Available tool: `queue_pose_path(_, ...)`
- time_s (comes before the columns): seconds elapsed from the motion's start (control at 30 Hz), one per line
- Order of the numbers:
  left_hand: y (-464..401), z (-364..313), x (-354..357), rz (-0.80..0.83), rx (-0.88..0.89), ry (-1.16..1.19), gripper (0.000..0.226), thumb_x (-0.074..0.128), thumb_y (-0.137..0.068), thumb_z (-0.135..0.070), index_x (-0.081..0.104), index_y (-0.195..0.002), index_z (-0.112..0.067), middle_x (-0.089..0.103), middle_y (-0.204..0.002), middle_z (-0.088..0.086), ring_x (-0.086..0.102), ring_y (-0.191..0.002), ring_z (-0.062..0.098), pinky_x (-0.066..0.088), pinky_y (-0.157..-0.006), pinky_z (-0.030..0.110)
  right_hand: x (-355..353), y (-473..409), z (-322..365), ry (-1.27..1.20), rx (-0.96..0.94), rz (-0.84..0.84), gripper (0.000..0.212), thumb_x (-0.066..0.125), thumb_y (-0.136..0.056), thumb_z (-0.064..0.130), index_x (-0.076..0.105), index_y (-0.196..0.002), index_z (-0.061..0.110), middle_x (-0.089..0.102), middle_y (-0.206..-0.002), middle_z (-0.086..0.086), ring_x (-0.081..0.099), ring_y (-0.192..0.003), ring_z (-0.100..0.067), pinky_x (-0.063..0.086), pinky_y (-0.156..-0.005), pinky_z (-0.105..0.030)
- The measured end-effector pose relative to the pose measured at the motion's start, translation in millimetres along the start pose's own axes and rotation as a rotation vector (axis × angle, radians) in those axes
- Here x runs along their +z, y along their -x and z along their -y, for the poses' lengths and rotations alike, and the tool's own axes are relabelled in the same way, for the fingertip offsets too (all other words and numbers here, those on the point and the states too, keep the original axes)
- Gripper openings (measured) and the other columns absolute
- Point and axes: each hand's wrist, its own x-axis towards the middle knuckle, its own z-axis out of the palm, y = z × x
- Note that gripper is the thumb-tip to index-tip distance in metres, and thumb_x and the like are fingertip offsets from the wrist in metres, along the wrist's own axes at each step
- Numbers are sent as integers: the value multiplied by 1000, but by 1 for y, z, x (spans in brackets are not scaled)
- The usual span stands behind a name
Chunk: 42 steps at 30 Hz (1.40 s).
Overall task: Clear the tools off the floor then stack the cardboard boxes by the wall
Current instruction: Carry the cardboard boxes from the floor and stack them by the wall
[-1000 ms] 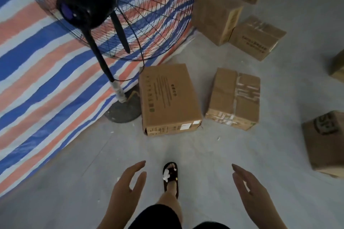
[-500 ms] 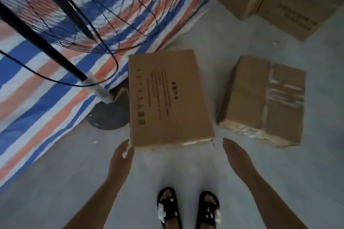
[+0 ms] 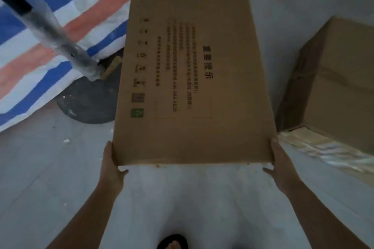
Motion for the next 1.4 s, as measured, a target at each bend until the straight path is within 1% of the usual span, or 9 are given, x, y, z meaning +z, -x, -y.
queue_pose_path(0.17, 26, -17, -8, 82, 66, 7, 43, 41, -95, -49, 40, -135, -31, 48, -130, -10, 40, -130, 22, 34, -102, 54, -3, 25, 26, -49, -37, -11, 98, 60, -60, 78, 40, -140, 24, 47, -140, 0, 47, -125, -25, 41, -99, -55)
queue_pose_path(0.37, 121, -74, -30, 28, 20, -68, 31, 44, -95, -46, 53, -120, -30, 62, -107, -7, 58, -100, 19, 49, -83, 46, -34, 117, 95, 109, -5, -65, 44, 45, -95, 44, 53, -127, 15, 58, -124, -13, 61, -97, -29, 54, -73, -44)
queue_pose_path(0.47, 175, -108, -54, -15, -48, -137, 35, 45, -94, -49, 54, -120, -26, 62, -111, 3, 57, -101, 30, 46, -88, 53, -49, 182, 120, 178, 93, -79, 44, 48, -91, 50, 57, -115, 15, 59, -112, -27, 59, -87, -46, 55, -71, -58)
queue_pose_path(0.63, 271, -164, -101, -86, -114, -210, 44, 45, -93, -51, 53, -122, -19, 59, -92, 4, 56, -90, 31, 48, -83, 51, -62, 294, 168, 146, 291, -134, 63, 47, -90, 51, 41, -139, 12, 45, -141, -15, 51, -108, -40, 46, -80, -53)
queue_pose_path(0.73, 320, -195, -130, -134, -139, -237, 47, 45, -94, -51, 50, -126, -17, 57, -90, 7, 53, -77, 27, 48, -77, 46, -67, 353, 192, 204, 279, -90, 60, 46, -92, 50, 43, -138, 11, 44, -141, -15, 53, -98, -37, 47, -79, -54)
queue_pose_path(0.9, 396, -213, -190, -218, -164, -264, 40, 44, -93, -54, 48, -109, -17, 55, -79, 10, 54, -72, 32, 52, -83, 56, -62, 427, 214, 315, 246, -15, 59, 44, -92, 52, 42, -138, 14, 41, -144, -13, 45, -117, -42, 47, -84, -59)
queue_pose_path(1.07, 484, -186, -259, -369, -171, -106, 52, 47, -90, -55, 51, -122, -15, 56, -102, 16, 54, -88, 39, 52, -67, 48, -54, 488, 223, 432, 184, 158, 58, 45, -92, 52, 44, -137, 16, 40, -146, -11, 41, -127, -39, 46, -86, -57)
queue_pose_path(1.23, 592, -142, -318, -552, -184, 156, 54, 50, -91, -51, 48, -129, -13, 48, -110, 6, 46, -93, 31, 48, -83, 55, -36, 543, 235, 569, 36, 349, 55, 52, -90, 47, 45, -136, 17, 44, -142, -7, 44, -125, -35, 45, -89, -54)
queue_pose_path(1.4, 701, -81, -369, -735, -196, 442, 42, 49, -91, -52, 50, -117, -18, 49, -115, 8, 47, -101, 33, 46, -74, 50, -6, 613, 227, 748, -76, 507, 49, 50, -94, 39, 45, -135, 12, 51, -115, -6, 53, -90, -29, 42, -81, -47)
